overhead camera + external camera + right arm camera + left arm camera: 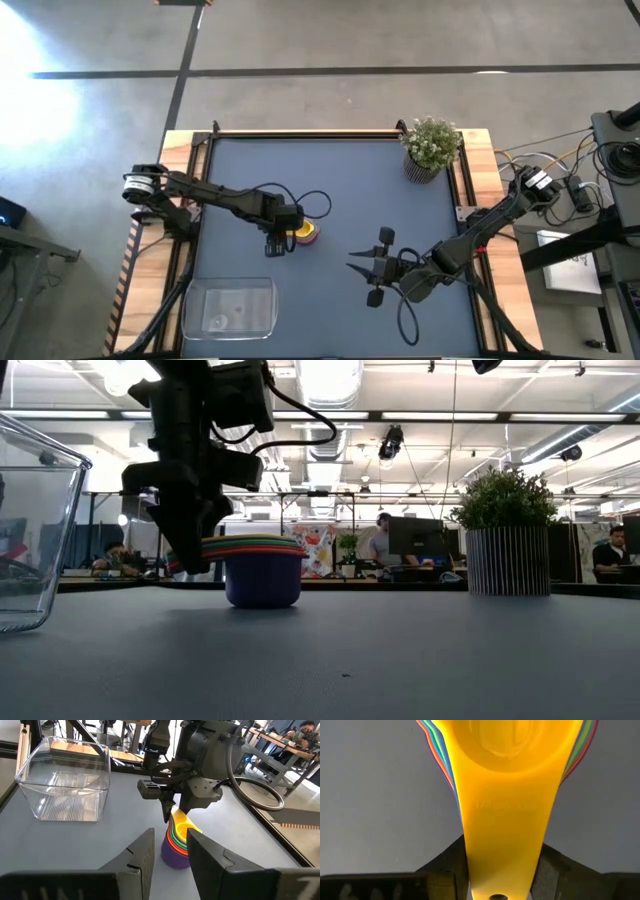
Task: Nest measuring cups in basket
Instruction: Put the nested measuring cups into the transparent bin
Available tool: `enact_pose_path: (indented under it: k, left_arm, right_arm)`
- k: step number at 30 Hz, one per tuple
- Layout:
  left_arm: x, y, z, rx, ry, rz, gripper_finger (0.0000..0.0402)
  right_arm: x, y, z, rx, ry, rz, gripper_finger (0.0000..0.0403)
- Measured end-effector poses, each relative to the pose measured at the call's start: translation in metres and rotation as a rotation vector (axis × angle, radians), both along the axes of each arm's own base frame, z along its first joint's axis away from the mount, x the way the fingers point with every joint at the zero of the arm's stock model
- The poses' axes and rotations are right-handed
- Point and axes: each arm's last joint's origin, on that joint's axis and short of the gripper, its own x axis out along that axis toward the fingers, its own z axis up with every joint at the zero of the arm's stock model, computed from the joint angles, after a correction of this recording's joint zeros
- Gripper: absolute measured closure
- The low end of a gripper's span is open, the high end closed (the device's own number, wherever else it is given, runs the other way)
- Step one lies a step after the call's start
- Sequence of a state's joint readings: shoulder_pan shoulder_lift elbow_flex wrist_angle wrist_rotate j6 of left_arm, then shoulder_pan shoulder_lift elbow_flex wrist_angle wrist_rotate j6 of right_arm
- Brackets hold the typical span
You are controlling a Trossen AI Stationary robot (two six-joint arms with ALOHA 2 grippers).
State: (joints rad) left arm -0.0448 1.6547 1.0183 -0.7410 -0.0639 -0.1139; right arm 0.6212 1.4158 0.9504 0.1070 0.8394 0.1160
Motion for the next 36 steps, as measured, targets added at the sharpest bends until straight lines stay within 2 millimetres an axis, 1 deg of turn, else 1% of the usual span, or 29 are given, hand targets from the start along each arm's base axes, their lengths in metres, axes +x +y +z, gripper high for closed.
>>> enact_pose_path:
  k: [5, 8, 13, 16, 20, 24, 27, 30, 36]
  left_arm:
    - [0.000, 0.000, 0.000, 0.010, -0.001, -0.005, 0.0277]
    - [-0.003, 0.000, 0.005, 0.025, -0.012, -0.003, 0.0277]
    - [-0.014, -0.004, 0.026, 0.028, -0.048, -0.014, 0.0277]
    - [-0.024, -0.008, 0.042, 0.024, -0.095, -0.022, 0.0277]
    - [-0.045, -0.016, 0.063, 0.014, -0.110, -0.026, 0.0277]
    - [-0.073, -0.025, 0.082, -0.007, -0.120, 0.001, 0.0277]
    - [-0.095, -0.033, 0.091, -0.020, -0.100, 0.020, 0.0277]
    - [-0.114, -0.045, 0.101, -0.046, -0.115, 0.005, 0.0277]
    - [-0.146, -0.067, 0.112, -0.106, -0.123, -0.024, 0.0277]
  right_arm:
    - [0.000, 0.000, 0.000, 0.000, 0.000, 0.000, 0.0301]
    - [0.000, 0.000, 0.000, 0.000, 0.000, 0.000, 0.0301]
    - [0.000, 0.000, 0.000, -0.002, 0.003, 0.000, 0.0301]
    - [0.000, 0.000, -0.001, -0.002, 0.004, 0.000, 0.0301]
    - [0.000, 0.000, -0.001, 0.000, 0.004, -0.001, 0.0301]
    - [0.000, 0.000, -0.001, 0.003, 0.003, -0.002, 0.0301]
    - [0.000, 0.000, -0.001, 0.003, 0.003, -0.002, 0.0301]
    - [0.000, 0.000, -0.001, 0.003, 0.003, -0.003, 0.0301]
    - [0.000, 0.000, -0.001, 0.011, 0.000, -0.005, 0.0301]
